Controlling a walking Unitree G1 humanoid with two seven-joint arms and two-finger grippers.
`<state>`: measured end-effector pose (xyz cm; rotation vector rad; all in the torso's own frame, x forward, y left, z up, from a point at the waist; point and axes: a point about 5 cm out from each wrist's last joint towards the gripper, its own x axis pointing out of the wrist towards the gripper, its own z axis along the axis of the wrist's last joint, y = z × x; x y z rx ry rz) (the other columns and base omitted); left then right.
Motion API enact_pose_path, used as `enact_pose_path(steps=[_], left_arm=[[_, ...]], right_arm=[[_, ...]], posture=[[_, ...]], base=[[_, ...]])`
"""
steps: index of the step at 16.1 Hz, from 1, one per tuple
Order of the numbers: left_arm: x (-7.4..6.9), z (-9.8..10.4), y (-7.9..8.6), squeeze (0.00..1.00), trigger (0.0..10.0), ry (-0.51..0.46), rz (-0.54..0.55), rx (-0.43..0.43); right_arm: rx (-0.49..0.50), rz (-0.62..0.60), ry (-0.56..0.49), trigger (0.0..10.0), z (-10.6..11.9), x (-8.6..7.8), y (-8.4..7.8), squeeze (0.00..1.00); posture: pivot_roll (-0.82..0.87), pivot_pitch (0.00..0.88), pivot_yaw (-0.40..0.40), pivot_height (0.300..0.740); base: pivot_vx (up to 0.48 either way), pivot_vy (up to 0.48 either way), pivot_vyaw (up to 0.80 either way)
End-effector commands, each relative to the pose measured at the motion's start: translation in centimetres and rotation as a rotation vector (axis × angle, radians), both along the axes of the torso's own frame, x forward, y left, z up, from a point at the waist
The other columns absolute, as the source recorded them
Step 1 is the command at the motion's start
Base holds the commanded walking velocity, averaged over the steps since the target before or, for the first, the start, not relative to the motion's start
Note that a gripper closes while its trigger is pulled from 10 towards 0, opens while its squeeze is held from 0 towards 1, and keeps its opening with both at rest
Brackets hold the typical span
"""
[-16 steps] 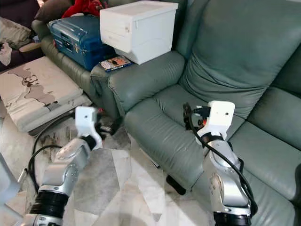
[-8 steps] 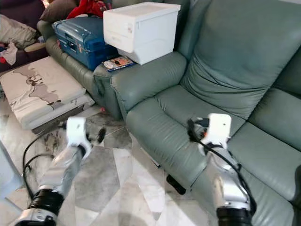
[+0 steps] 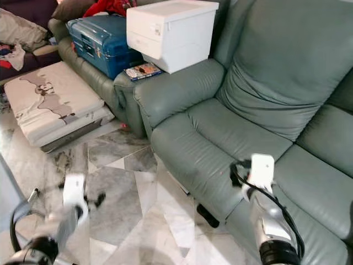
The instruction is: Picking trash to rubbish bin
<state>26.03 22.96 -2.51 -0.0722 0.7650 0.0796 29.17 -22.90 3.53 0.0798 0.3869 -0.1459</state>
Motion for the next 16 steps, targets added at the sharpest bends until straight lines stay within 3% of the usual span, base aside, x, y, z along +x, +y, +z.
enact_pose_path(steps=[1, 5, 8, 9, 11, 13, 16], left_arm=[[-1.5, -1.0, 0.9, 0.0, 10.0, 0.061, 0.045, -0.013], [-4.8, -3.3, 1.1, 0.0, 10.0, 0.206, -0.023, 0.065], [-5.8, -4.1, 0.6, 0.0, 10.0, 0.244, -0.038, 0.077], [-5.9, -4.1, 0.6, 0.0, 10.0, 0.246, -0.036, 0.077], [-6.0, -4.3, 0.0, 0.0, 10.0, 0.261, -0.066, 0.095], [-5.3, -4.3, -1.2, 0.0, 10.0, 0.263, -0.088, 0.092], [-4.9, -4.2, -1.9, 0.0, 10.0, 0.266, -0.113, 0.102]], right_arm=[[0.015, -0.029, 0.008, 10.0, -0.4, -0.2, -0.4, 0.0], [0.064, -0.07, 0.119, 10.0, -3.5, -2.0, -1.4, 0.0], [0.064, -0.061, 0.243, 10.0, -6.1, -4.2, -1.4, 0.0], [0.057, -0.049, 0.26, 10.0, -6.4, -4.6, -1.2, 0.0], [0.073, -0.044, 0.366, 10.0, -8.6, -6.9, -0.2, 0.0], [0.07, 0.026, 0.444, 10.0, -9.8, -8.2, 0.9, 0.0], [0.038, 0.087, 0.504, 10.0, -10.7, -9.5, 1.4, 0.0]], posture=[[0.01, 0.059, 0.01, 0.74], [-0.01, 0.06, 0.015, 0.74], [-0.02, 0.062, 0.014, 0.74], [-0.02, 0.062, 0.014, 0.74], [-0.02, 0.057, 0.013, 0.74], [-0.02, 0.057, 0.013, 0.74], [-0.03, 0.054, 0.01, 0.74]], base=[[0.0, 0.0, 0.0], [0.0, 0.0, 0.0], [0.0, 0.0, 0.0], [0.0, 0.0, 0.0], [0.0, 0.0, 0.0], [0.0, 0.0, 0.0], [0.0, 0.0, -0.78]])
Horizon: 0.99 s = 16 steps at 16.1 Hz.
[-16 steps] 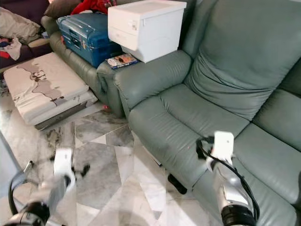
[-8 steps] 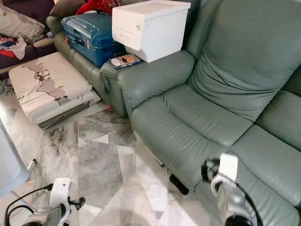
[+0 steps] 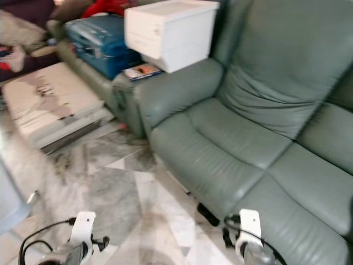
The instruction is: Picking trash to rubbish bin
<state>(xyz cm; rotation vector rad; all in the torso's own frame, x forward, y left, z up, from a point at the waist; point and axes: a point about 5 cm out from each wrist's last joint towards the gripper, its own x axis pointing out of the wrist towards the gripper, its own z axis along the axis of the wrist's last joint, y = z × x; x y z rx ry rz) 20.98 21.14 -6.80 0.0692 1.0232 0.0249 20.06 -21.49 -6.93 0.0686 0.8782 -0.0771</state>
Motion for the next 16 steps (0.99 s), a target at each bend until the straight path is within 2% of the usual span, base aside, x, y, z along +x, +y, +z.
enact_pose_path(steps=[1, 3, 5, 6, 8, 10, 12, 14, 16], left_arm=[[0.4, 0.2, -0.2, 0.0, 10.0, 0.002, -0.011, 0.008], [0.0, 0.0, 0.0, 0.0, 10.0, 0.008, -0.013, 0.007], [0.0, 0.0, 0.1, 0.0, 10.0, 0.009, -0.018, 0.009], [0.1, 0.1, 0.1, 0.0, 10.0, 0.007, -0.02, 0.009], [0.2, 0.1, 0.0, 0.0, 10.0, 0.004, -0.023, 0.009], [0.3, 0.1, 0.0, 0.0, 10.0, 0.0, -0.031, 0.007], [0.3, 0.2, -0.1, 0.0, 10.0, -0.001, -0.038, 0.006], [0.3, 0.1, -0.1, 0.0, 10.0, -0.001, -0.044, 0.003], [0.2, 0.1, -0.2, 0.0, 10.0, 0.002, -0.062, 0.007]], right_arm=[[-0.012, 0.024, 0.035, 10.0, -0.5, -0.9, -0.1, 0.0], [-0.03, 0.032, 0.08, 10.0, -1.4, -3.3, -1.0, 0.0], [-0.055, 0.037, 0.133, 10.0, -2.0, -6.3, -2.9, 0.0], [-0.063, 0.026, 0.149, 10.0, -2.0, -7.1, -3.9, 0.0], [-0.077, 0.019, 0.162, 10.0, -1.7, -7.4, -5.2, 0.0], [-0.085, 0.025, 0.154, 10.0, -1.3, -6.2, -5.3, 0.0], [-0.084, 0.041, 0.149, 10.0, -1.3, -5.7, -4.8, 0.0], [-0.078, 0.059, 0.149, 10.0, -1.5, -5.1, -3.5, 0.0], [-0.077, 0.063, 0.161, 10.0, -1.7, -5.4, -3.1, 0.0]], posture=[[-0.03, 0.054, 0.01, 0.74], [-0.03, 0.053, 0.006, 0.74], [-0.03, 0.053, 0.006, 0.74], [-0.04, 0.053, 0.005, 0.74], [-0.04, 0.053, 0.004, 0.74], [-0.04, 0.054, 0.003, 0.74], [-0.04, 0.054, 0.003, 0.74], [-0.04, 0.054, 0.003, 0.74], [-0.04, 0.05, 0.002, 0.74]], base=[[0.0, 0.0, -0.79], [0.0, 0.0, -0.79], [0.0, 0.0, -0.79], [0.0, 0.0, -0.79], [0.0, 0.0, -0.79], [0.0, 0.0, -0.79], [0.0, 0.0, -0.79], [0.0, 0.0, -0.79], [0.0, 0.0, -0.78]])
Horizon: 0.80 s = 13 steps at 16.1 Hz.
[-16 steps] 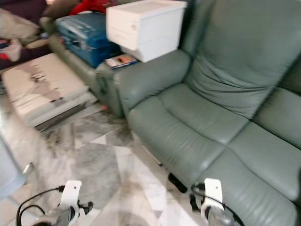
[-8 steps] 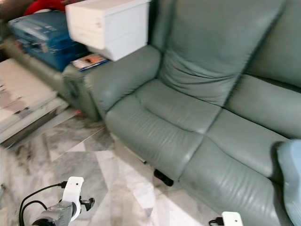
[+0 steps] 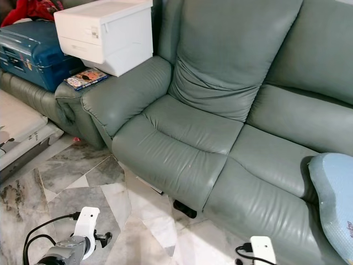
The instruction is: Picking trash to rubbish bin
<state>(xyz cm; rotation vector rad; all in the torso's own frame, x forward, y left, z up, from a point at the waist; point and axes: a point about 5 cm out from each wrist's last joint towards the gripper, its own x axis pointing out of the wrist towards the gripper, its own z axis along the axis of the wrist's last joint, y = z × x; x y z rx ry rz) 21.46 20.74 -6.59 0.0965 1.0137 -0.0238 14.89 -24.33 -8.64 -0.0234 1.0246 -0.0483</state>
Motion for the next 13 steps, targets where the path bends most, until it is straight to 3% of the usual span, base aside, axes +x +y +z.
enact_pose_path(steps=[1, 4, 8, 13], left_arm=[[-0.3, -0.13, 0.23, 0.0, 10.0, 0.011, -0.015, 0.008], [-0.35, -0.15, 0.22, 0.0, 10.0, 0.015, -0.022, 0.008], [-0.46, -0.22, 0.17, 0.0, 10.0, 0.021, -0.03, 0.004], [-0.52, -0.24, 0.18, 0.0, 10.0, 0.022, -0.038, 0.001]], right_arm=[[-0.021, 0.003, 0.016, 10.0, 0.03, -0.25, -0.52, 0.0], [-0.031, 0.01, 0.028, 10.0, -0.01, -0.62, -0.88, 0.0], [-0.036, 0.03, 0.023, 10.0, 0.11, 0.14, -0.38, 0.0], [-0.045, 0.055, 0.03, 10.0, 0.08, -0.59, -1.03, 0.0]], posture=[[-0.04, 0.05, 0.002, 0.74], [-0.04, 0.052, 0.002, 0.74], [-0.04, 0.052, 0.004, 0.74], [-0.04, 0.052, 0.004, 0.74]], base=[[0.0, 0.0, -0.5], [0.162, 0.0, 0.0], [0.0, 0.0, 0.0], [0.0, -0.451, 0.0]])
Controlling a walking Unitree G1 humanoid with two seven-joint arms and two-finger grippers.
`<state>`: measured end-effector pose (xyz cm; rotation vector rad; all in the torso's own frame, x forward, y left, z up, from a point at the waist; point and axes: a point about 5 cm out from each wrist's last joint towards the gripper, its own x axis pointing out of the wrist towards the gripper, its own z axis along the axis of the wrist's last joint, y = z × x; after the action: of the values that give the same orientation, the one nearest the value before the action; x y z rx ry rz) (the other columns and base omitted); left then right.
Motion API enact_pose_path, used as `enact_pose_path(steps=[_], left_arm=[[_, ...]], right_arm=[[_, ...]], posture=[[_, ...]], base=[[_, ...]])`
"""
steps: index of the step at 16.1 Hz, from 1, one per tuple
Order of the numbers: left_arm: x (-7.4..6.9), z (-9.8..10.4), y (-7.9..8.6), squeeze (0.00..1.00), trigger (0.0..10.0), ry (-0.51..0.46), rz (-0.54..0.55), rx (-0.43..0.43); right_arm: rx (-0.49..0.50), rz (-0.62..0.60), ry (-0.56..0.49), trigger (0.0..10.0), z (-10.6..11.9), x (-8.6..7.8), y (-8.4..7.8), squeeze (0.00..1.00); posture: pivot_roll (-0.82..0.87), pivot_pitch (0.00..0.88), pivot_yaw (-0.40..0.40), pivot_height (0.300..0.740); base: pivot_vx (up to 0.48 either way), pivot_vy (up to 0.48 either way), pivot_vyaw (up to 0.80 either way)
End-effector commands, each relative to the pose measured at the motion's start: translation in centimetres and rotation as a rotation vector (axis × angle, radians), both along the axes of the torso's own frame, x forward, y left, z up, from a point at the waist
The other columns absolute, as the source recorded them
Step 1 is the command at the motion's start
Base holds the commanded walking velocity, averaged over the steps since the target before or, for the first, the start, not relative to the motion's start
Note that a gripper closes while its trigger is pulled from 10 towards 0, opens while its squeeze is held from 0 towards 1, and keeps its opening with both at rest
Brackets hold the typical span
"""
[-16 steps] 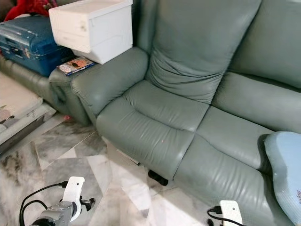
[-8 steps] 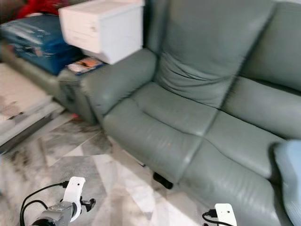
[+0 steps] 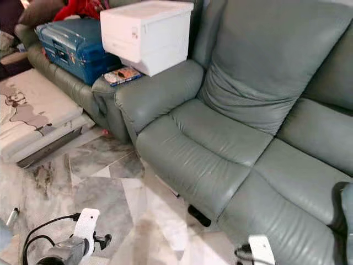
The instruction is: Picking trash to rubbish bin
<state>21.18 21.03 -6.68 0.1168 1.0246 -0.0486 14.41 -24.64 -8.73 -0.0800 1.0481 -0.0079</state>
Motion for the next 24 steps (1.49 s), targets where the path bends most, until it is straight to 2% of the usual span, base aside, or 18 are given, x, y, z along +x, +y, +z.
enact_pose_path(steps=[1, 3, 5, 10, 11, 14, 15, 18, 20, 22, 24], left_arm=[[-0.3, -0.2, -0.1, 0.0, 10.0, 0.01, -0.001, -0.005], [-0.4, -0.2, 0.0, 0.0, 10.0, 0.012, -0.004, -0.003], [-0.4, -0.2, 0.0, 0.0, 10.0, 0.015, 0.005, -0.003], [-0.5, -0.2, 0.2, 0.0, 10.0, 0.01, 0.017, -0.005], [-0.5, -0.2, 0.3, 0.0, 10.0, 0.008, 0.026, -0.008], [-0.5, -0.3, 0.3, 0.0, 10.0, 0.009, 0.031, -0.006], [-0.5, -0.3, 0.3, 0.0, 10.0, 0.01, 0.032, -0.003], [-0.6, -0.3, 0.3, 0.0, 10.0, 0.013, 0.035, 0.004], [-0.5, -0.2, 0.4, 0.0, 10.0, 0.008, 0.04, 0.006], [-0.3, -0.1, 0.4, 0.0, 10.0, -0.003, 0.04, 0.018], [0.0, 0.1, 0.6, 0.0, 10.0, -0.035, 0.066, 0.035]], right_arm=[[-0.019, -0.005, 0.008, 10.0, 0.1, -0.5, -1.0, 0.0], [-0.022, -0.004, 0.016, 10.0, 0.0, -1.3, -1.4, 0.0], [-0.022, 0.002, 0.016, 10.0, 0.0, -1.3, -1.3, 0.0], [-0.007, 0.031, 0.01, 10.0, -0.5, -0.4, 1.3, 0.0], [-0.002, 0.039, 0.004, 10.0, -0.5, 0.3, 2.4, 0.0], [-0.007, 0.048, 0.002, 10.0, -0.5, 0.7, 2.7, 0.0], [-0.012, 0.046, 0.002, 10.0, -0.4, 0.7, 2.5, 0.0], [-0.03, 0.005, 0.007, 10.0, -0.2, -0.4, 0.0, 0.0], [-0.008, -0.107, 0.001, 10.0, 0.0, -1.4, -1.7, 0.0], [-0.006, -0.156, 0.002, 10.0, 0.1, -1.6, -2.1, 0.0], [0.009, -0.164, -0.003, 10.0, 0.0, -1.5, -1.8, 0.0]], posture=[[-0.04, 0.052, 0.004, 0.74], [-0.04, 0.051, 0.003, 0.74], [-0.04, 0.051, 0.003, 0.74], [-0.04, 0.051, 0.003, 0.74], [-0.04, 0.051, 0.003, 0.74], [-0.04, 0.051, 0.004, 0.74], [-0.04, 0.051, 0.004, 0.74], [-0.04, 0.051, 0.003, 0.74], [-0.03, 0.048, 0.006, 0.74], [-0.02, 0.048, 0.005, 0.74], [-0.01, 0.046, 0.003, 0.74]], base=[[0.0, -0.472, 0.0], [0.0, -0.442, 0.0], [0.0, 0.0, 0.0], [0.0, 0.0, 0.0], [0.0, 0.0, 0.0], [0.0, 0.0, 0.0], [0.0, 0.0, 0.0], [0.0, 0.0, 0.0], [0.0, 0.0, 0.0], [0.0, 0.0, 0.0], [0.0, 0.0, 0.0]])
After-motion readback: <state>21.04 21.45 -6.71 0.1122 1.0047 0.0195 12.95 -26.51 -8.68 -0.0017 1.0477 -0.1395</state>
